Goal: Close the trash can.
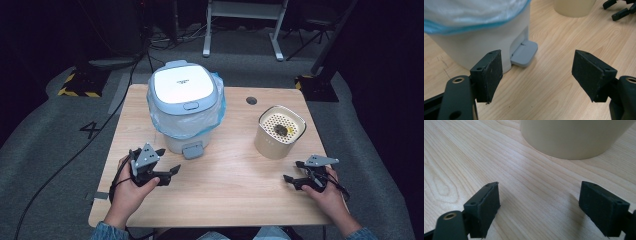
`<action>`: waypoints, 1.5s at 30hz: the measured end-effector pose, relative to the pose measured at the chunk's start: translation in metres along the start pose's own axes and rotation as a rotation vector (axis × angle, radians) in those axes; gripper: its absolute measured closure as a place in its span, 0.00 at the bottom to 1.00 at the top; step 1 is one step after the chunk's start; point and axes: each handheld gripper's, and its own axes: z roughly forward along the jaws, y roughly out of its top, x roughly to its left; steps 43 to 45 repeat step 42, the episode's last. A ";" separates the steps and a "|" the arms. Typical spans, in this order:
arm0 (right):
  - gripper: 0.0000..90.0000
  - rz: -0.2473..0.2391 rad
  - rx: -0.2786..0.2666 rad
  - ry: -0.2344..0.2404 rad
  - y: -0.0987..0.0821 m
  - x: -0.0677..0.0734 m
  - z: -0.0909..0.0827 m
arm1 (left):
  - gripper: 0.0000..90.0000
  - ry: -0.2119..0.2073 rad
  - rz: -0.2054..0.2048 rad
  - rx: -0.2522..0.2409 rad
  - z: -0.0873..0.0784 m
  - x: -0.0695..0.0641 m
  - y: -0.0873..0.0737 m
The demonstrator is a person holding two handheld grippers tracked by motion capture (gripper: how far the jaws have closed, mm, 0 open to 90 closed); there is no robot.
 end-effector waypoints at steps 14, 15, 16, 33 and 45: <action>0.19 0.000 0.000 0.000 0.000 0.000 0.000 | 0.25 0.016 -0.098 0.129 0.020 0.012 -0.059; 0.19 0.000 0.000 0.000 0.000 0.000 0.000 | 0.25 0.019 -0.111 0.142 0.022 0.013 -0.062; 0.19 0.000 0.000 0.000 0.000 0.000 0.000 | 0.24 0.018 -0.118 0.161 0.023 0.014 -0.065; 0.19 0.000 0.000 0.000 0.000 0.000 0.000 | 0.16 0.048 -0.072 0.236 0.033 0.021 -0.080; 0.16 0.003 0.007 -0.006 0.000 0.000 0.000 | 0.16 0.090 -0.091 0.243 0.032 0.018 -0.080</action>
